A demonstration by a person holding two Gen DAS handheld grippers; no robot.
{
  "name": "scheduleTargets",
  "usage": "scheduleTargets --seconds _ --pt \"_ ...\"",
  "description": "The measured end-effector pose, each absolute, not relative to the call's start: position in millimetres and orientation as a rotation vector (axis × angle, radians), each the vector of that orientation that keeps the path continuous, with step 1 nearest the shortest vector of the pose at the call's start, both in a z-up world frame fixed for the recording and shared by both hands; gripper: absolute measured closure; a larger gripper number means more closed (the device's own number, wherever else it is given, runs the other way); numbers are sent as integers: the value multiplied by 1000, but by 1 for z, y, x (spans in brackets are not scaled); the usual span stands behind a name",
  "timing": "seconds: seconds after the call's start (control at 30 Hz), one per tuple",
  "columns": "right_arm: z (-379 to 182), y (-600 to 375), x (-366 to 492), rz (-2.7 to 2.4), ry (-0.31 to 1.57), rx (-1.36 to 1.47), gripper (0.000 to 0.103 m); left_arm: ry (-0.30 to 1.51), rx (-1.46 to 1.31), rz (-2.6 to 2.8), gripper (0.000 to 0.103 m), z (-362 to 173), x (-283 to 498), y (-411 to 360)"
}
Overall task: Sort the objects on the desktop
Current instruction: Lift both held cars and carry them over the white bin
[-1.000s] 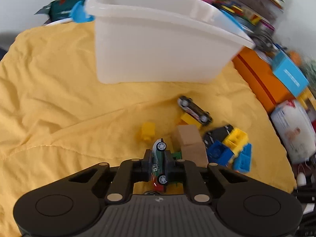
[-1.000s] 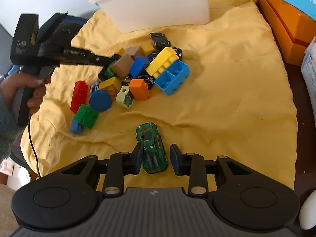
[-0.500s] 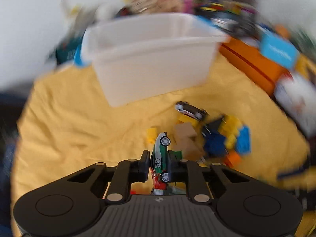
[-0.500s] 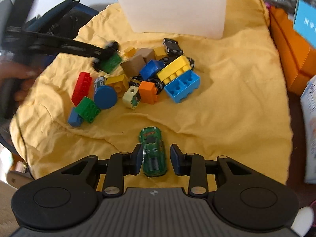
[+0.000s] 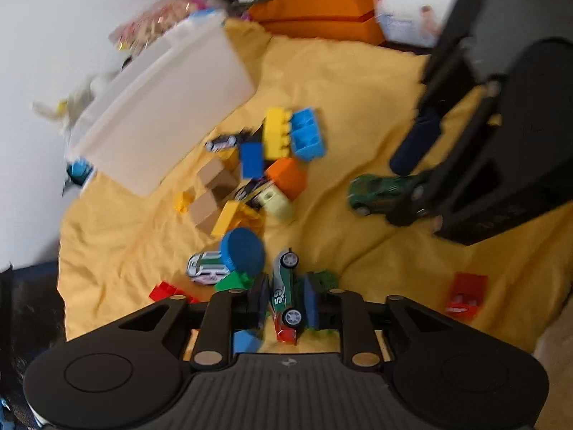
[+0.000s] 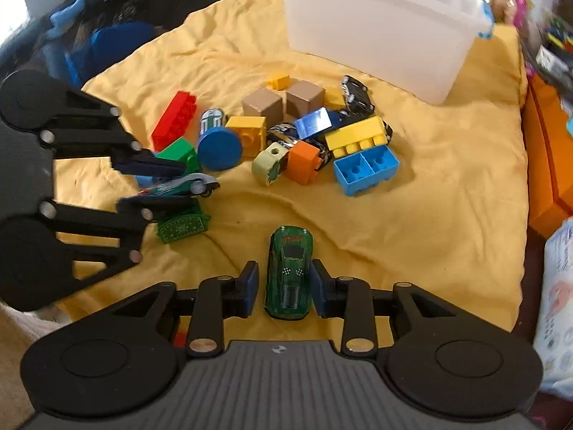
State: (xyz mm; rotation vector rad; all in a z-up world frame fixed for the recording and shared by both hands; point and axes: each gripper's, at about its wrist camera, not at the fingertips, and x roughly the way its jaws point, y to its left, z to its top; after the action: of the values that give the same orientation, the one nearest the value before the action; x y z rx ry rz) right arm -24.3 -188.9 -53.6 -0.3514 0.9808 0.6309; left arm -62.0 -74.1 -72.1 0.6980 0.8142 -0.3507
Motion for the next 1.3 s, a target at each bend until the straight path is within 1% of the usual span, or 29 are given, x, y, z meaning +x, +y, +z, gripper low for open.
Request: scheduleTargets --seconds 0.03,0.07,0.13,0.27,0.4,0.5,0.63,0.87,0.9,0.93,0.97,1.07,1.13,1.2,1.3 --pt "-53 -189 -25 637 980 -360 64 826 653 -388 65 -69 -65 -75" --pt "-53 -191 -26 642 982 -365 64 849 599 -420 62 -66 -65 -75" --pt "-54 -194 -26 649 991 -361 64 899 485 -444 62 -63 -64 -70" --pt "-52 -199 -25 658 985 -344 63 866 405 -345 62 -51 -61 -51" --pt "-50 -198 -24 670 972 -335 61 894 295 -298 62 -46 -51 -28" --pt "-50 -197 -24 676 970 -341 61 919 313 -312 62 -48 -52 -20" --pt "-51 -198 -23 657 977 -326 60 990 361 -365 62 -67 -51 -25" --pt "-52 -198 -21 626 993 -307 59 965 388 -422 62 -79 -35 -45" --pt "-52 -197 -20 625 994 -309 58 974 387 -427 63 -82 -32 -45" --pt "-53 -196 -20 624 992 -313 58 983 379 -430 68 -83 -30 -44" --pt "-53 -194 -19 623 991 -318 58 985 355 -433 70 -84 -29 -41" --pt "-59 -189 -17 608 1002 -332 57 984 316 -439 70 -82 -30 -32" --pt "-66 -188 -19 601 1013 -356 59 990 304 -454 71 -80 -31 -28" --pt "-64 -187 -21 612 1006 -369 70 976 304 -463 71 -72 -32 -26" --pt "-56 -185 -19 590 1012 -374 70 921 294 -467 70 -50 -30 -23"
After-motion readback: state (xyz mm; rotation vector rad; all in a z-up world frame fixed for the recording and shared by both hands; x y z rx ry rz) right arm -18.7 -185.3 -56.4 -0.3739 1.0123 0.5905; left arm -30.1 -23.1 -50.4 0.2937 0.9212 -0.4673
